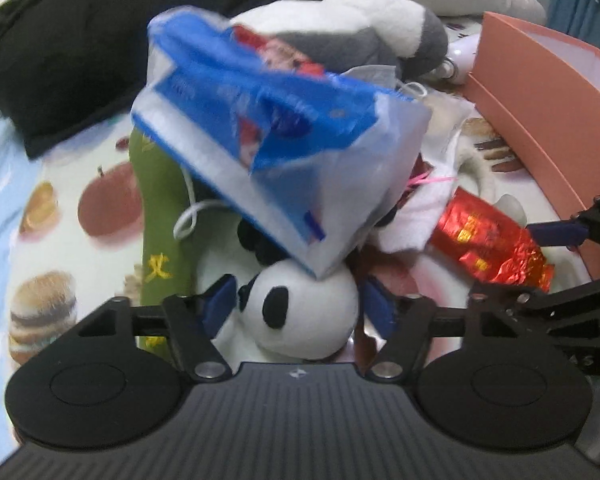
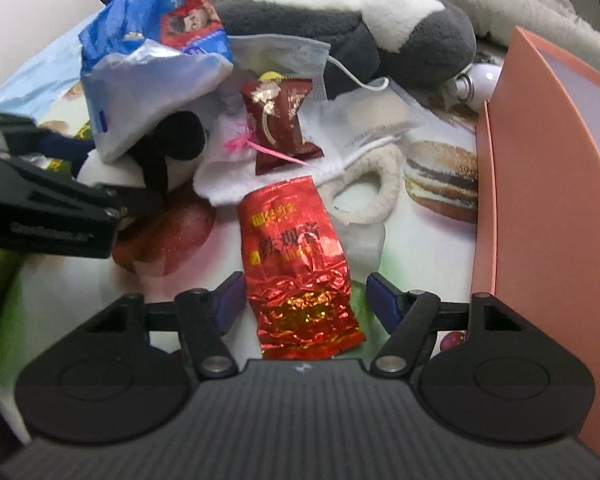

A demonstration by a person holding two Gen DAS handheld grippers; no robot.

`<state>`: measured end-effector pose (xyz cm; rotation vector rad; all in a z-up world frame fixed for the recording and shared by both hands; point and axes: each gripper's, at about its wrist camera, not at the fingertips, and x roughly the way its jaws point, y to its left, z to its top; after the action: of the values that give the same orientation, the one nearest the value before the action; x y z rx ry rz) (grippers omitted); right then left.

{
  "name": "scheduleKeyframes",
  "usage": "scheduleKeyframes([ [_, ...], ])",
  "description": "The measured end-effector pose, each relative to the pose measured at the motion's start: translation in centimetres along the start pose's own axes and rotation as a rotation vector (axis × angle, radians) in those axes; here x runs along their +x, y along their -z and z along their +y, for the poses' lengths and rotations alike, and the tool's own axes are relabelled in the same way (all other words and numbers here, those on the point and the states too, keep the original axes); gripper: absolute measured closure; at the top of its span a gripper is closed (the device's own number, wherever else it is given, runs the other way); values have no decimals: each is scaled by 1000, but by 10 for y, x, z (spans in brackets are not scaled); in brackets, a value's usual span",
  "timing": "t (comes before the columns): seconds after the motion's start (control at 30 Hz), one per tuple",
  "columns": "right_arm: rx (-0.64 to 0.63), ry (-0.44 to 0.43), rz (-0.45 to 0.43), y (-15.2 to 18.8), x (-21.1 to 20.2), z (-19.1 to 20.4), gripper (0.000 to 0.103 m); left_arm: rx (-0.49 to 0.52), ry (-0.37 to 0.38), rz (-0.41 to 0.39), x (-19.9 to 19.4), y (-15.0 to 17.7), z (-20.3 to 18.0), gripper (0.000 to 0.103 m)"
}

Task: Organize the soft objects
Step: 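Grasp the small panda plush with the left gripper while the right gripper grasps the red tea packet, then lift and carry the panda plush and red tea packet over the pink box with both grippers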

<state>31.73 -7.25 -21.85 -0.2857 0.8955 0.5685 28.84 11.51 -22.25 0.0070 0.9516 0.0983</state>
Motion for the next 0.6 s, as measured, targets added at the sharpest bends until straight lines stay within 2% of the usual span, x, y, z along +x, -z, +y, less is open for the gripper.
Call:
scheduleKeyframes([
  [0.03,-6,9,-15,1,-3,1,43,-10,3,-17,-2,2,1,36],
  [0.07,-9,27,-26,2,-6,2,45,-19,8,-30,-5,5,2,36],
  [0.37,12,32,-81,17,-44,11,47,-133,38,-71,-39,34,3,38],
  [0.5,45,33,-92,27,-63,14,47,-196,72,-66,-61,52,-4,38],
  [0.6,81,20,-87,39,-74,15,47,-206,67,-58,-74,64,-11,38],
])
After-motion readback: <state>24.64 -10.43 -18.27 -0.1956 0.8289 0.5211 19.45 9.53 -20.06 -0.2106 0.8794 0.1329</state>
